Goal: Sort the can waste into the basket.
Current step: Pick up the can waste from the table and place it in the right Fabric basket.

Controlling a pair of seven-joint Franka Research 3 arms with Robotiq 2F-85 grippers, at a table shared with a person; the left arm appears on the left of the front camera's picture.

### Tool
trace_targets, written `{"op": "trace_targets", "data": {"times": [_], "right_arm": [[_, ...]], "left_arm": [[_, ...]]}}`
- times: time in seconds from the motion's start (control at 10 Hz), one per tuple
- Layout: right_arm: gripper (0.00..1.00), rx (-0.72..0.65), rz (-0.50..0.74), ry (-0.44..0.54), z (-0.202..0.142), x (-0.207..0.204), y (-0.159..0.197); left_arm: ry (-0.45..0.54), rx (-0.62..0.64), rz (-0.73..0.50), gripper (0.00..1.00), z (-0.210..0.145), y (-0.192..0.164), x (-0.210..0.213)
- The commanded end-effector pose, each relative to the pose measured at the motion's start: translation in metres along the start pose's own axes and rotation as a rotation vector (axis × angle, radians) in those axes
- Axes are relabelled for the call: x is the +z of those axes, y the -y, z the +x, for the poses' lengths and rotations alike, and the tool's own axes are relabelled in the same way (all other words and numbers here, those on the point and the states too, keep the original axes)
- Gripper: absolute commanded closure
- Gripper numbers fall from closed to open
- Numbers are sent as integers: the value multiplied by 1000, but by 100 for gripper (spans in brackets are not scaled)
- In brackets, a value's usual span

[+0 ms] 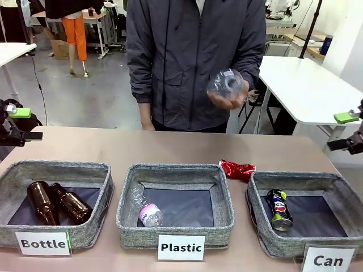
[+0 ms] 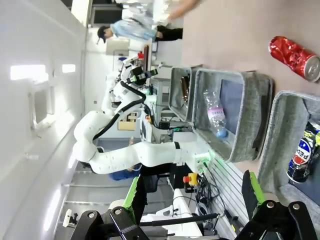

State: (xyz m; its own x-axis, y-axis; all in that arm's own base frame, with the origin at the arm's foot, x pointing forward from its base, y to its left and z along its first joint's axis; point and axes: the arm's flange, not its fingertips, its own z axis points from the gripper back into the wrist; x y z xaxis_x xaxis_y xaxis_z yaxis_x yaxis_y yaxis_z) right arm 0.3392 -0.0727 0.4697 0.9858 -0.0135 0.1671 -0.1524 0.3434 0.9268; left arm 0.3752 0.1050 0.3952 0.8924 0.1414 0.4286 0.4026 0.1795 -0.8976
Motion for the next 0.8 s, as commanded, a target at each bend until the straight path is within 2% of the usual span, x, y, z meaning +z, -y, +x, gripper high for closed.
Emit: {"op": "trace_targets", "data": {"times": [0.0,0.7], "right_arm": [[0,6,-18,3,-8,-1,0],[0,-1,-5,3,-6,2,1]], "left_arm": [[12,-6,-2,0,1,2,-2],[12,-6,-2,0,1,2,-2]]}}
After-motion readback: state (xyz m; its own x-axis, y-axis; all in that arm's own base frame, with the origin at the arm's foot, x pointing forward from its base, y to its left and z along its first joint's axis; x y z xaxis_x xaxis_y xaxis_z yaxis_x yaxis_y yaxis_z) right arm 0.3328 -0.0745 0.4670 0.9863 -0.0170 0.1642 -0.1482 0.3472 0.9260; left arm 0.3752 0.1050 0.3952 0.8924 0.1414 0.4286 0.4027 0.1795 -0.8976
